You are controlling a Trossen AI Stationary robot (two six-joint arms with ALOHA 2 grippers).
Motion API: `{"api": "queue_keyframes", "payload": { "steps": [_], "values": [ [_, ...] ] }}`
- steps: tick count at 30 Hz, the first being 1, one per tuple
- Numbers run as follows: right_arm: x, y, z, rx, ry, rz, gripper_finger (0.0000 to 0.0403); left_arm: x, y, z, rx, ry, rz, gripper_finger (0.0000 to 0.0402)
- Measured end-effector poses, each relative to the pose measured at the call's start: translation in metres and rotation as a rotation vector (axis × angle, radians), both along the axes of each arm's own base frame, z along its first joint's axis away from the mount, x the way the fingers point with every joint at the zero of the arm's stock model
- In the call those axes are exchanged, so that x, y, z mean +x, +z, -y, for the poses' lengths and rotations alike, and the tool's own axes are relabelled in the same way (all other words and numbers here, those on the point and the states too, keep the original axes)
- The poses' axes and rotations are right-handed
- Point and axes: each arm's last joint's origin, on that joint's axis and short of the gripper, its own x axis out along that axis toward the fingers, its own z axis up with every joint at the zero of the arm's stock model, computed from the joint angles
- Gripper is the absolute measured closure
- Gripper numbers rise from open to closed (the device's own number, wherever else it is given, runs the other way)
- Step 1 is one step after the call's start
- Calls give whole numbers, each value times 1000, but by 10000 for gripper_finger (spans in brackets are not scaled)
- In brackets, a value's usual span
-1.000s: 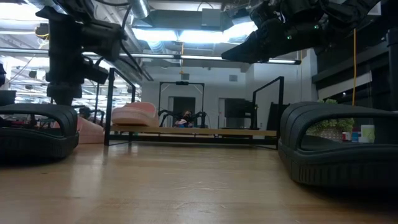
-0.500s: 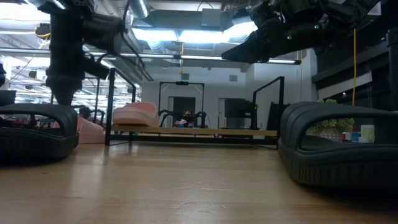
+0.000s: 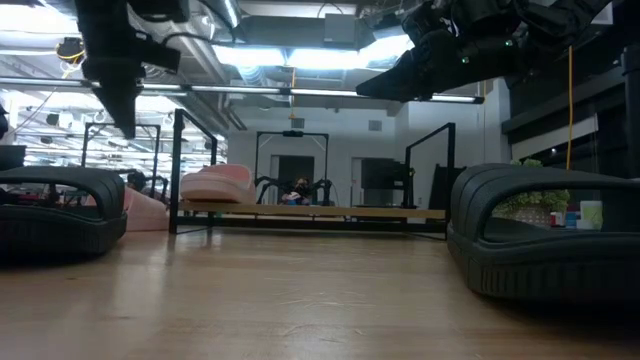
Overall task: Pick and place slides into the shelf
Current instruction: Put the pink slide on the shelf
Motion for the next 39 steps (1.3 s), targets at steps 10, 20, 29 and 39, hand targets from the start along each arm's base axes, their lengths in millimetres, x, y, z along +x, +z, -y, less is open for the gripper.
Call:
{"api": "queue_keyframes", "payload": {
  "steps": [10, 20, 29, 39],
  "values": [
    [0, 0, 0, 0, 0, 0, 395, -3, 14, -22, 48, -22, 106, 401],
    [0, 0, 0, -3, 1, 0, 395, -13, 11, -24, 7, -35, -10, 401],
    [0, 0, 0, -4, 1, -1, 395, -17, 7, -23, 9, -115, -82, 401],
    [0, 0, 0, 0, 0, -1, 395, -17, 7, -24, 20, -125, -98, 381]
  ]
}}
